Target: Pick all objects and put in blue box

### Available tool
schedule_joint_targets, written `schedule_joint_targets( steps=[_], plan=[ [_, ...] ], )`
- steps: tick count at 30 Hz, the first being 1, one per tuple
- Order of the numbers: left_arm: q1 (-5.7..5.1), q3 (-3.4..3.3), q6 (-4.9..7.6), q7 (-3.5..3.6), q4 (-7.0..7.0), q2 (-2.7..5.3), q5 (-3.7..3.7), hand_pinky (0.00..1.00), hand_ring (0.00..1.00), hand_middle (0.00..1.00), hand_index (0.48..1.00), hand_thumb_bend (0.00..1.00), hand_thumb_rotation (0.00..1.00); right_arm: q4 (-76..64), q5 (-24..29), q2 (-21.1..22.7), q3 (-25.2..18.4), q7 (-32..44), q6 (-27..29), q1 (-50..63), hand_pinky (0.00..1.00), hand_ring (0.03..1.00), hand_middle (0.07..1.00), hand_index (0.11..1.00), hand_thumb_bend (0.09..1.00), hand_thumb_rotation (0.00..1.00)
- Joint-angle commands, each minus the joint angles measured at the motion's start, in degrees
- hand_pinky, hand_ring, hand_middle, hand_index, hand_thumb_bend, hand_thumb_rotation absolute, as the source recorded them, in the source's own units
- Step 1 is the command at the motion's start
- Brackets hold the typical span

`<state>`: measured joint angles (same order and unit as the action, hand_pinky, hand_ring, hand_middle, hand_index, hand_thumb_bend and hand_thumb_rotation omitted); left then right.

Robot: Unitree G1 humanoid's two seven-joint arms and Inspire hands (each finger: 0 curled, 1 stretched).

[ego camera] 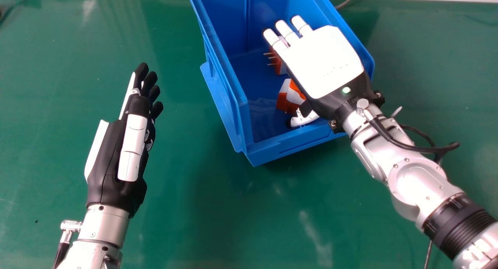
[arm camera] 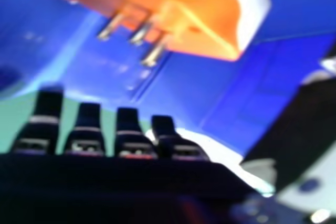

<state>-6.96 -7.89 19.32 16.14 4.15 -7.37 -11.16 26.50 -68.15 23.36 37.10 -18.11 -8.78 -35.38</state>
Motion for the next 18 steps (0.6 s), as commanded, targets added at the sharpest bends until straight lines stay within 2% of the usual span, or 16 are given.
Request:
schedule_joint_targets(
  steps=[1,3,9,11,14,15,18],
  plan=[
    [-0.46,0.21,0.61,-0.13,-1.59,-0.03,0.23,1.00,1.00,1.00,0.998,0.76,0.97,-4.1,0.4,0.6,-2.4,-0.1,-1.7,1.0,0.85,0.944,0.956,0.955,0.956,0.50],
    [-0.62,0.25,0.61,-0.04,-1.73,0.03,0.05,1.00,1.00,1.00,0.999,0.76,0.97,-8.0,0.9,0.8,-3.9,0.2,-2.7,2.8,0.90,0.964,0.972,0.971,0.972,0.52],
    [-0.50,0.09,1.28,0.06,-1.15,0.23,-0.29,1.00,1.00,1.00,0.998,0.77,0.97,-20.7,1.3,0.3,-9.3,1.1,-6.1,9.5,0.93,0.977,0.982,0.982,0.983,0.52],
    [-0.23,0.10,0.71,0.44,-1.07,0.06,-0.73,1.00,1.00,1.00,0.997,0.77,0.97,-24.9,0.8,0.0,-10.8,1.1,-7.0,11.7,0.94,0.982,0.986,0.986,0.987,0.53],
    [0.11,0.09,0.14,0.40,-0.90,-0.39,-0.25,1.00,1.00,1.00,0.997,0.77,0.97,-30.8,-0.5,-0.1,-12.2,2.3,-8.4,14.8,0.94,0.982,0.986,0.986,0.987,0.53],
    [0.14,0.04,0.01,0.18,-0.95,-0.33,-0.19,1.00,1.00,1.00,0.998,0.77,0.96,-32.5,-0.8,-0.1,-12.6,2.8,-8.6,15.6,0.94,0.986,0.989,0.989,0.990,0.52],
    [0.33,-0.09,0.63,-0.01,-0.50,-0.17,-0.14,1.00,1.00,1.00,0.998,0.77,0.96,-38.5,-2.3,0.0,-13.8,4.8,-9.5,18.6,0.94,0.986,0.989,0.989,0.990,0.52]
  ],
)
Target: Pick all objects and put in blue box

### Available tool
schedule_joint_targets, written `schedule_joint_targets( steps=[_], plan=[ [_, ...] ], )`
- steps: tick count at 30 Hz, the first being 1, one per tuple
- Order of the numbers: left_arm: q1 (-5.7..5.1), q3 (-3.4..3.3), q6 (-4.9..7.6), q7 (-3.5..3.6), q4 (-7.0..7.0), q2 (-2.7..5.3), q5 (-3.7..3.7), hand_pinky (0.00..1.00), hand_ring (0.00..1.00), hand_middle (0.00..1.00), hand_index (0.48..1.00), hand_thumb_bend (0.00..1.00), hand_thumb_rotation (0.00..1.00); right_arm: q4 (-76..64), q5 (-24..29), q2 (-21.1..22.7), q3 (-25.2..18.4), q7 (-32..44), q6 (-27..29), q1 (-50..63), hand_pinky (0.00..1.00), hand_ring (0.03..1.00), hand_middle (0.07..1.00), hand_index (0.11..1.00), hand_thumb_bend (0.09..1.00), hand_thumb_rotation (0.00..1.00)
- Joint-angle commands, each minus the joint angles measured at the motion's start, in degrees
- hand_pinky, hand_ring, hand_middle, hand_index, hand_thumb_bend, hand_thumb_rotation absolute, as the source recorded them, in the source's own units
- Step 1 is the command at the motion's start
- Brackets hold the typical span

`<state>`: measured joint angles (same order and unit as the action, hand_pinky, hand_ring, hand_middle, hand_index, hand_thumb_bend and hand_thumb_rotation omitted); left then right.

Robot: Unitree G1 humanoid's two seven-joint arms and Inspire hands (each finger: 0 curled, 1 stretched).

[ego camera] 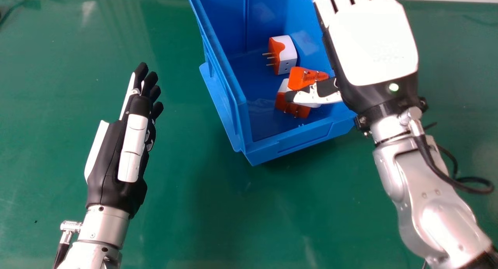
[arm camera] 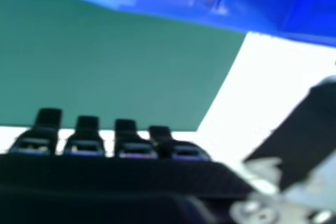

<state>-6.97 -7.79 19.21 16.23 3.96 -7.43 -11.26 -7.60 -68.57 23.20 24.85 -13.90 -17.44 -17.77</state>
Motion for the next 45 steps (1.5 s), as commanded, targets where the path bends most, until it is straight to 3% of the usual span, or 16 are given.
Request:
schedule_joint_targets(
  steps=[1,5,9,12,16,21,25,28,32,35,39,42,45],
  plan=[
    [0.41,-0.22,1.00,0.00,-0.14,-0.05,-0.17,1.00,1.00,1.00,0.998,0.78,0.96,-6.5,-2.6,0.1,-2.0,1.4,-1.2,2.1,0.96,0.989,0.991,0.991,0.992,0.53],
    [0.47,-0.22,0.77,0.24,-0.21,-0.18,-0.32,1.00,1.00,1.00,0.998,0.78,0.96,-12.5,-4.7,-1.1,-3.7,2.5,-1.7,5.5,0.96,0.991,0.993,0.993,0.994,0.53],
    [-0.04,-0.08,0.52,0.00,-0.98,-0.06,-0.08,1.00,1.00,1.00,0.999,0.78,0.96,-17.4,-6.6,-2.8,-5.2,0.7,-1.5,9.6,0.98,0.995,0.996,0.996,0.997,0.55],
    [-0.37,-0.12,0.56,-0.20,-1.21,0.27,-0.30,1.00,1.00,1.00,0.999,0.78,0.97,-20.1,-6.7,-3.9,-6.7,-2.4,-0.5,12.7,0.99,0.997,0.998,0.997,0.999,0.57],
    [-0.80,-0.20,1.33,-0.14,-1.31,0.41,-0.31,1.00,1.00,1.00,1.000,0.78,0.97,-24.7,0.6,-6.2,-10.4,-9.6,4.1,20.1,0.99,0.997,0.998,0.998,0.999,0.57],
    [-1.51,-0.21,0.45,-0.27,-2.50,0.05,-0.01,1.00,1.00,1.00,0.999,0.78,0.96,-26.6,9.2,-8.6,-14.7,-16.0,10.8,27.7,0.99,0.998,0.999,0.999,0.990,0.58],
    [-1.63,-0.32,-0.05,0.05,-2.75,0.07,-0.75,1.00,1.00,1.00,0.999,0.78,0.97,-27.2,15.6,-10.6,-17.5,-18.6,15.7,34.8,0.98,0.999,0.999,0.999,0.984,0.59],
    [-1.53,-0.29,-0.03,-0.11,-2.73,0.04,-0.38,1.00,1.00,1.00,0.999,0.78,0.97,-25.6,18.5,-11.1,-19.0,-21.3,20.4,39.6,0.98,0.999,0.999,0.999,0.984,0.59],
    [-0.81,-0.33,-0.11,-0.25,-2.17,-0.46,0.40,1.00,1.00,1.00,1.000,0.78,0.97,-18.5,22.8,-10.8,-19.8,-26.9,30.1,44.7,0.96,0.994,0.999,0.999,0.974,0.60],
    [0.17,-0.55,-0.33,0.00,-1.25,-1.18,0.53,1.00,1.00,1.00,1.000,0.78,0.97,-13.6,23.4,-11.4,-19.2,-29.1,34.6,45.7,0.94,0.988,0.997,1.000,0.963,0.62],
    [1.65,-0.90,-0.03,0.68,0.60,-1.95,0.10,1.00,1.00,1.00,1.000,0.79,0.97,-9.8,24.4,-13.4,-17.4,-28.6,36.6,45.5,0.94,0.988,0.998,1.000,0.956,0.66],
    [2.54,-1.06,0.63,1.03,2.01,-2.50,0.17,1.00,1.00,1.00,1.000,0.79,0.97,-7.9,25.3,-14.4,-15.9,-26.6,37.1,44.8,0.94,0.988,0.998,1.000,0.956,0.66],
    [3.16,-1.27,0.83,0.52,2.82,-2.78,0.66,1.00,1.00,1.00,0.998,0.79,0.97,-6.2,27.2,-15.4,-14.7,-24.5,37.5,44.1,0.93,0.986,0.998,1.000,0.951,0.70]
  ],
)
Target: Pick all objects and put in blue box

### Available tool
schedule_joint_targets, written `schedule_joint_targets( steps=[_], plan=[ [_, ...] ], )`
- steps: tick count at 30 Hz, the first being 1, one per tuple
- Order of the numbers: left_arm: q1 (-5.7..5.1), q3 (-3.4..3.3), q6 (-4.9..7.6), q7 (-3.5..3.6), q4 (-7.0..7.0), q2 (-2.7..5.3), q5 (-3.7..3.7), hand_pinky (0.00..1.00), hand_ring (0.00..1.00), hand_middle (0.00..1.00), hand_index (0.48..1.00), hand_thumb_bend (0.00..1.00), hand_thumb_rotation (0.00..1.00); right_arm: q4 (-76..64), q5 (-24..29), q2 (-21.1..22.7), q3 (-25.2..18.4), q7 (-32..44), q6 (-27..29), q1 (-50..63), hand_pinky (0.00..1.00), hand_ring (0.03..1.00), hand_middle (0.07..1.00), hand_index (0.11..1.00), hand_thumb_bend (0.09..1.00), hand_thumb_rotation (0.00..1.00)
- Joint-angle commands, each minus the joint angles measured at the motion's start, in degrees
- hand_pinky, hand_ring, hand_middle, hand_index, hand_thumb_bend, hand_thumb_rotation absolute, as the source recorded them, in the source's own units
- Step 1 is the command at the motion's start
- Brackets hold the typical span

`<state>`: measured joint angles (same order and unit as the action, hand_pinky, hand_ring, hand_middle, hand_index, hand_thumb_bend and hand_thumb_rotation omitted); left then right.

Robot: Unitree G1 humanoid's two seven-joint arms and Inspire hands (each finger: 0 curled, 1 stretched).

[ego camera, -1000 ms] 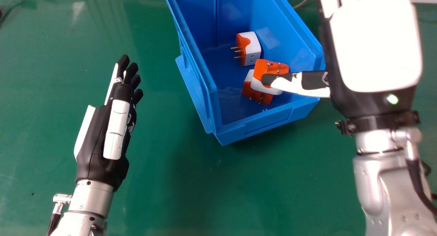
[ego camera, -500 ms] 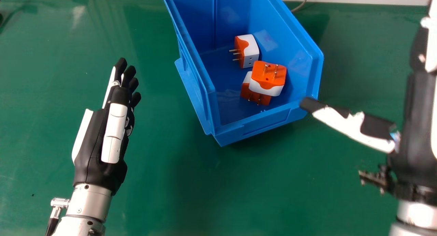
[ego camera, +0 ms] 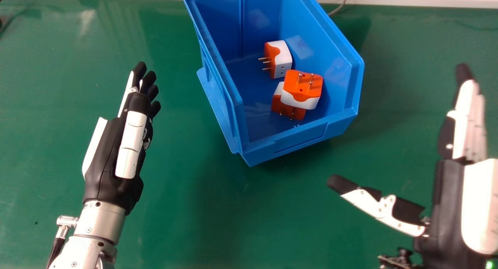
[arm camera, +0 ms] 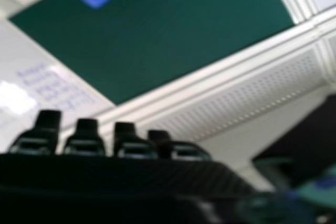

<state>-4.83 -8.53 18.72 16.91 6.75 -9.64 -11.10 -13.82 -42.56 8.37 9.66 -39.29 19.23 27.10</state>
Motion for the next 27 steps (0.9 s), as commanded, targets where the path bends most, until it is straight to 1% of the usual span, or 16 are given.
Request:
schedule_joint_targets(
  steps=[1,3,6,8,11,13,15,16,17,18,19,20,21,23,25,27],
  plan=[
    [1.22,-0.61,1.43,-0.21,0.30,-0.69,0.55,1.00,1.00,1.00,0.998,0.79,0.97,0.4,2.0,-0.8,0.8,2.0,0.7,-1.0,0.93,0.986,0.998,1.000,0.951,0.70],
    [1.65,-0.73,1.81,-0.24,1.00,-0.89,0.68,1.00,1.00,1.00,0.995,0.79,0.98,1.4,3.5,-1.1,1.3,4.0,0.7,-1.5,0.92,0.989,0.999,1.000,0.948,0.73],
    [2.30,-0.96,2.93,-0.21,2.45,-1.21,0.78,1.00,1.00,1.00,0.995,0.79,0.98,3.2,5.6,-1.9,1.7,5.8,1.1,-2.2,0.92,0.989,0.999,1.000,0.948,0.73],
    [2.57,-1.00,3.11,-0.05,2.93,-1.60,1.00,1.00,1.00,1.00,0.990,0.80,0.98,4.3,6.6,-2.2,1.8,6.2,1.8,-2.7,0.92,0.989,0.999,1.000,0.942,0.76],
    [2.75,-0.87,3.13,0.01,3.05,-2.20,1.74,1.00,1.00,1.00,0.987,0.81,0.98,6.0,8.8,-2.5,1.6,7.0,3.3,-3.3,0.93,0.991,0.999,1.000,0.940,0.79],
    [3.00,-0.79,2.55,0.43,3.18,-2.62,1.60,1.00,1.00,1.00,0.987,0.81,0.98,7.2,10.7,-2.6,1.5,7.8,4.4,-3.6,0.93,0.991,0.999,1.000,0.940,0.79],
    [3.32,-0.77,2.57,1.27,3.60,-2.80,1.01,1.00,1.00,1.00,0.986,0.82,0.98,7.7,12.3,-2.4,1.2,8.8,5.4,-3.7,0.93,0.993,1.000,1.000,0.934,0.81],
    [3.39,-0.76,2.90,1.48,3.78,-2.87,1.08,1.00,1.00,1.00,0.985,0.83,0.97,7.8,12.9,-2.3,1.0,9.3,5.8,-3.7,0.94,0.995,1.000,1.000,0.929,0.83],
    [3.36,-0.68,3.12,1.53,3.68,-3.05,1.49,1.00,1.00,1.00,0.985,0.83,0.97,7.7,13.7,-2.3,0.8,9.8,6.2,-3.6,0.94,0.995,1.000,1.000,0.929,0.83],
    [3.21,-0.58,2.48,1.57,3.10,-3.27,1.72,1.00,1.00,1.00,0.985,0.83,0.97,7.6,14.6,-2.4,0.6,10.4,6.5,-3.5,0.94,0.995,1.000,1.000,0.929,0.83],
    [3.08,-0.48,2.34,1.23,2.68,-3.47,2.47,1.00,1.00,1.00,0.987,0.84,0.97,7.3,15.3,-2.6,0.3,10.9,6.6,-3.4,0.95,0.996,1.000,1.000,0.922,0.84],
    [3.02,-0.42,2.21,1.11,2.43,-3.62,2.90,1.00,1.00,1.00,0.987,0.84,0.97,7.2,16.1,-2.7,0.1,11.3,6.8,-3.3,0.95,0.996,1.000,1.000,0.922,0.84],
    [2.99,-0.42,2.03,1.15,2.29,-3.71,2.98,1.00,1.00,1.00,0.987,0.84,0.97,7.1,16.6,-2.8,-0.1,11.8,7.0,-3.2,0.95,0.996,1.000,1.000,0.922,0.84],
    [3.14,-0.51,1.91,1.73,2.38,-3.52,2.04,1.00,1.00,1.00,0.989,0.85,0.98,6.9,17.5,-3.0,-0.5,12.5,7.1,-3.1,0.95,0.997,1.000,1.000,0.918,0.85],
    [3.32,-0.48,1.86,2.13,2.54,-3.31,1.48,1.00,1.00,1.00,0.992,0.85,0.98,6.8,18.1,-3.1,-1.0,13.1,7.2,-2.9,0.96,0.998,1.000,1.000,0.915,0.85],
    [3.59,-0.47,1.77,2.69,2.85,-2.87,0.51,1.00,1.00,1.00,0.992,0.85,0.98,6.8,18.4,-3.1,-1.4,13.7,7.4,-2.7,0.96,0.998,1.000,1.000,0.915,0.85]
  ],
)
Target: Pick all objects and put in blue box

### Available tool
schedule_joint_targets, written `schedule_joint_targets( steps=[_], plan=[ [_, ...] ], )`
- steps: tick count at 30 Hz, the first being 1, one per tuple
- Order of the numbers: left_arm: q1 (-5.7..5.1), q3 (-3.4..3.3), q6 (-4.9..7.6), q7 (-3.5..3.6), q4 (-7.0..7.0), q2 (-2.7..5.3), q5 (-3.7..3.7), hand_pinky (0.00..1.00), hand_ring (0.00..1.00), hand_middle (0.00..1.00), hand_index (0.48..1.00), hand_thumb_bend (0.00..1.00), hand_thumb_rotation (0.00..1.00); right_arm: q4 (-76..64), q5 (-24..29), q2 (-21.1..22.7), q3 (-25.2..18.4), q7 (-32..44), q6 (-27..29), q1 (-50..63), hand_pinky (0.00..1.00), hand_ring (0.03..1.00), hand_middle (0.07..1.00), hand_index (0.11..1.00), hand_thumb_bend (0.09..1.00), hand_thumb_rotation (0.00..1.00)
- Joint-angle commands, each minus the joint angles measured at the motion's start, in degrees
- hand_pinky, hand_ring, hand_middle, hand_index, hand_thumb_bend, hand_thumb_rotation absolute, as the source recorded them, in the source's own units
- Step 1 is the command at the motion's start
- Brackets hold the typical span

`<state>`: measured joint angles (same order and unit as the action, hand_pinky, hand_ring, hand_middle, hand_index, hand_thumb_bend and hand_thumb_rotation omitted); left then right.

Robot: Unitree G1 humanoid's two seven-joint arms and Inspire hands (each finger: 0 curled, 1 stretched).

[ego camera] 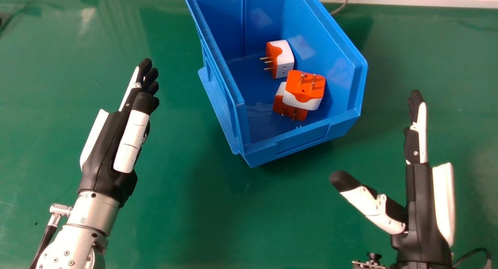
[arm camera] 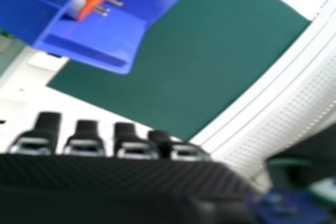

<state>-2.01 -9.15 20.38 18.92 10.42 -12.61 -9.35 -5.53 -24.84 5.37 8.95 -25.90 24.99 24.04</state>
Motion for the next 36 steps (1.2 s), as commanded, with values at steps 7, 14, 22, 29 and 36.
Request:
schedule_joint_targets(
  steps=[7,14,22,29,36],
  plan=[
    [0.59,1.07,-1.97,-0.45,-2.94,-0.01,0.37,1.00,1.00,1.00,0.995,0.85,0.99,-1.9,1.9,-0.2,-1.6,2.8,2.3,1.3,0.97,0.999,1.000,1.000,0.908,0.87],
    [0.71,1.20,-3.44,0.11,-3.75,0.09,-0.44,1.00,1.00,1.00,0.998,0.83,1.00,-2.2,3.2,-0.2,-2.1,5.5,2.2,1.9,0.97,1.000,1.000,1.000,0.902,0.89],
    [0.62,1.05,-4.42,0.79,-4.26,0.17,-1.39,1.00,1.00,1.00,0.999,0.81,1.00,-2.9,4.2,-0.6,-2.4,8.0,1.7,2.6,0.97,1.000,1.000,1.000,0.902,0.90],
    [-0.66,0.96,-4.73,-0.72,-5.53,0.08,-0.05,1.00,1.00,1.00,1.000,0.79,1.00,-3.3,4.2,-1.0,-2.4,9.5,1.1,2.8,0.98,1.000,1.000,1.000,0.908,0.91],
    [-2.32,-0.03,-5.54,-0.53,-7.31,-0.17,-1.26,1.00,1.00,1.00,1.000,0.79,1.00,-3.3,4.6,-1.4,-2.5,10.5,0.9,2.0,0.98,1.000,1.000,1.000,0.911,0.91]
  ],
)
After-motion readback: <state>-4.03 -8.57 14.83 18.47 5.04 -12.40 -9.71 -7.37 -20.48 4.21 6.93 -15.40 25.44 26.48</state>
